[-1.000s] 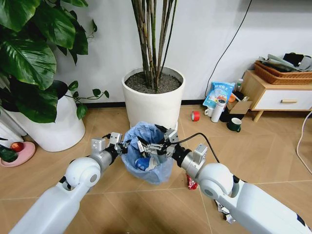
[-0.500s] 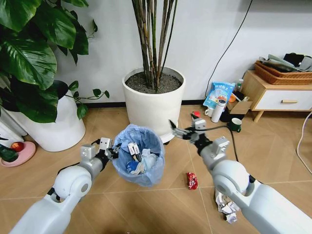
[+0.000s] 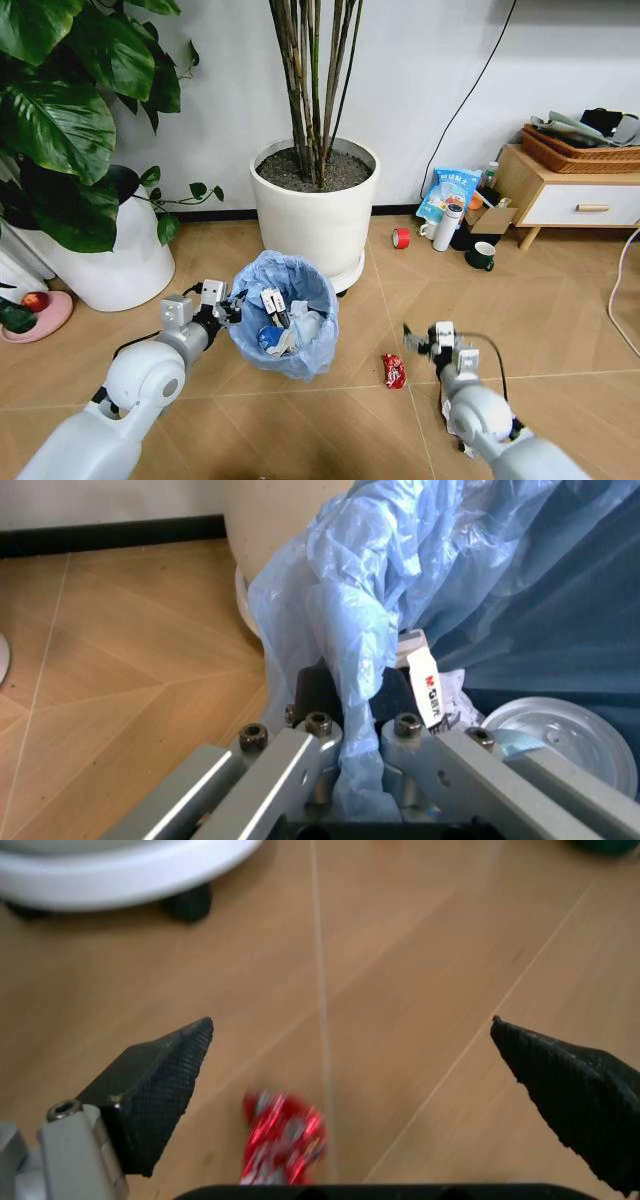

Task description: Pick up the trash bin and place the garbage on the floor into it.

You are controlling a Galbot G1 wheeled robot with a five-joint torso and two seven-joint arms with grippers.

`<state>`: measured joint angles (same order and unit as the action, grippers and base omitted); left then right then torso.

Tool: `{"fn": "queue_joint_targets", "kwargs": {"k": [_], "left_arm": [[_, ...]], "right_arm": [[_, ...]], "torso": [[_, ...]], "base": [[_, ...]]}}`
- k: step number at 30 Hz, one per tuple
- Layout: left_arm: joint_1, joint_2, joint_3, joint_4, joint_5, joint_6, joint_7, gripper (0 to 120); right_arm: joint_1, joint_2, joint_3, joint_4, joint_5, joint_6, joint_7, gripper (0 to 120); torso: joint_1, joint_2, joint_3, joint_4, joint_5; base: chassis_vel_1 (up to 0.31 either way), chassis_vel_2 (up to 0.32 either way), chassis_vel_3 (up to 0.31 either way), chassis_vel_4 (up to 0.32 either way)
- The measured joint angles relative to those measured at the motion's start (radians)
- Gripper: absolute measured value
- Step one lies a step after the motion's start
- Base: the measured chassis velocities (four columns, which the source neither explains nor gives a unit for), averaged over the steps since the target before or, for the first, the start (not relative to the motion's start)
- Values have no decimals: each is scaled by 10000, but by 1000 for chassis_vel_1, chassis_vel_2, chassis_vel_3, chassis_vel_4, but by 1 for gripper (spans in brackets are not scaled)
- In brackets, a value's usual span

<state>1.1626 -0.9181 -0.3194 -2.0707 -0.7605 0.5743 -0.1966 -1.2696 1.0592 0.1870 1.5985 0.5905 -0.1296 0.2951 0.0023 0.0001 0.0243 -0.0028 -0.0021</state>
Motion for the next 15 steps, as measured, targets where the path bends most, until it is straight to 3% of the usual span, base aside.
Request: {"fn": "queue_joint_targets", "kwargs": {"k": [7,15], "left_arm": [[17,11,91,-22,-2,-1,3,0],[44,121,60,-101,-23,-19,49,0]], "right_arm": [[361,1265,-259,-1560,-466,366,-716,100],[827,2021,-373,-2547,-567,357,-856,100]], "torso": [[0,0,0,2,5],[1,0,1,3,1]], "base": [[0,0,0,0],[0,0,0,0]]}}
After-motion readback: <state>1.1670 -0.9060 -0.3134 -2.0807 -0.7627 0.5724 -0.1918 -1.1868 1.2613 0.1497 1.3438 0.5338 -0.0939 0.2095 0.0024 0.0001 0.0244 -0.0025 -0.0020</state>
